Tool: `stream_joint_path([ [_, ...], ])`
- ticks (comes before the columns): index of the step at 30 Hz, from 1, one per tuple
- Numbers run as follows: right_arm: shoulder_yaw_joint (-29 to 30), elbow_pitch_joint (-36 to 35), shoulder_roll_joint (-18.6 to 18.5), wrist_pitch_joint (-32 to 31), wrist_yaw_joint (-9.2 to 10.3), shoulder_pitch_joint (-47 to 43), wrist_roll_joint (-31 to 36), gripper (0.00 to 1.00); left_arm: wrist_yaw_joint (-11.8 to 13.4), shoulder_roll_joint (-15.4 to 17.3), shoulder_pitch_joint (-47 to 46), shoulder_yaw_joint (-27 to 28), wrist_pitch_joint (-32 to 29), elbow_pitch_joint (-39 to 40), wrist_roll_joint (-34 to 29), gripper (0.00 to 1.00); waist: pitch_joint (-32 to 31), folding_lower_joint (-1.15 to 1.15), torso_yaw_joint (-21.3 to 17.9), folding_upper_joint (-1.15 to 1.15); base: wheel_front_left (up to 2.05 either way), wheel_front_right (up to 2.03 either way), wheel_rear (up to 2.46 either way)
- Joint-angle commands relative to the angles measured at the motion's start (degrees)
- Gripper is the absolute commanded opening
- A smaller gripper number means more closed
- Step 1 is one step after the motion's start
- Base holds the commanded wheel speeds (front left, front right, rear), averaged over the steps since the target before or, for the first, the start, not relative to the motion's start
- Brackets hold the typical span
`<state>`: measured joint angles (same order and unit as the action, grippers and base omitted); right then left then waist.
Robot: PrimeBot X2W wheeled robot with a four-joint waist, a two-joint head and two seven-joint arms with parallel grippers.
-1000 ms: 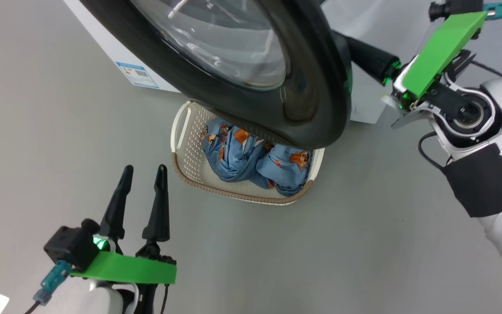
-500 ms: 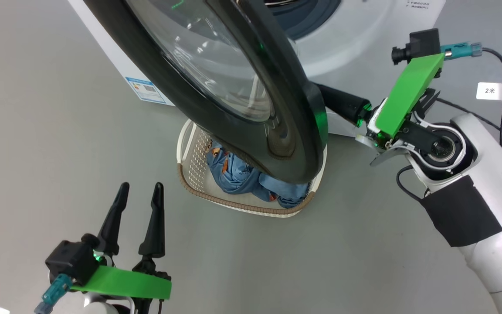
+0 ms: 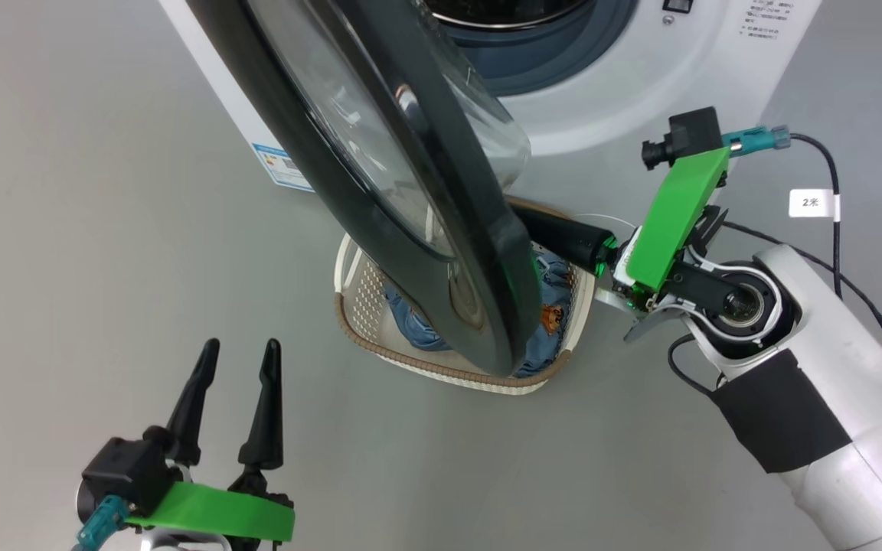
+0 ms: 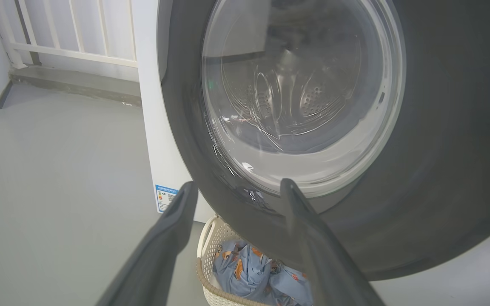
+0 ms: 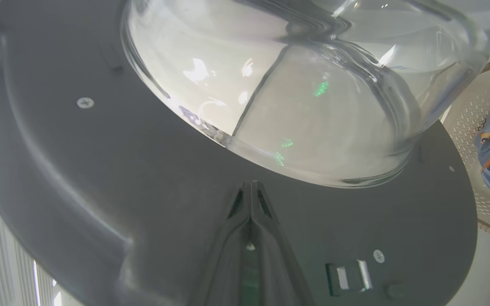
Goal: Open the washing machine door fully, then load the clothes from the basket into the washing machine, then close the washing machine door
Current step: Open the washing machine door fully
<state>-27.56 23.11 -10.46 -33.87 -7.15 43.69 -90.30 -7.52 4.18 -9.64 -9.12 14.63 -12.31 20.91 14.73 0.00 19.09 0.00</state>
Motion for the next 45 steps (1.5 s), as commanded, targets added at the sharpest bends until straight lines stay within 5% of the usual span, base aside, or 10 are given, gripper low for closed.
stream_joint_path([
  [1,-0.82,-2.01,1.91,-0.66,-0.34,-1.33,-1.06,0.00,0.03,0.77,0.18,2.06,0.37,0.99,-0.80,1.00,-0.57,0.00,0.60,0.00,0.00,0.00,0.00],
  [30,-1.17,-4.73,6.17,-2.69,-0.34,-6.88,-0.74,0.00,0.03,0.52,2.91,3.29,0.37,0.82,-1.41,1.00,-3.96,0.00,4.10,0.00,0.00,0.00,0.00],
  [34,-0.19,-5.42,5.98,-1.16,-0.34,-8.38,-0.21,0.56,0.03,0.86,3.14,3.41,0.37,0.50,-1.62,1.00,-5.01,0.00,3.58,0.00,0.00,0.00,0.00],
  [35,0.04,-5.67,5.82,-0.79,-0.34,-8.88,-0.09,0.89,0.03,0.92,3.18,3.48,0.37,0.41,-1.69,1.00,-5.23,0.00,3.43,0.00,0.00,0.00,0.00],
  [36,0.23,-5.90,5.66,-0.45,-0.34,-9.42,0.01,1.00,0.03,0.99,3.22,3.59,0.37,0.33,-1.74,1.00,-5.50,0.00,3.20,0.00,0.00,0.00,0.00],
  [45,1.78,-7.45,4.09,2.07,-0.34,-13.64,0.36,1.00,0.03,2.14,3.87,4.65,0.37,0.10,-1.93,1.00,-7.36,0.00,0.05,0.00,0.00,0.00,0.00],
])
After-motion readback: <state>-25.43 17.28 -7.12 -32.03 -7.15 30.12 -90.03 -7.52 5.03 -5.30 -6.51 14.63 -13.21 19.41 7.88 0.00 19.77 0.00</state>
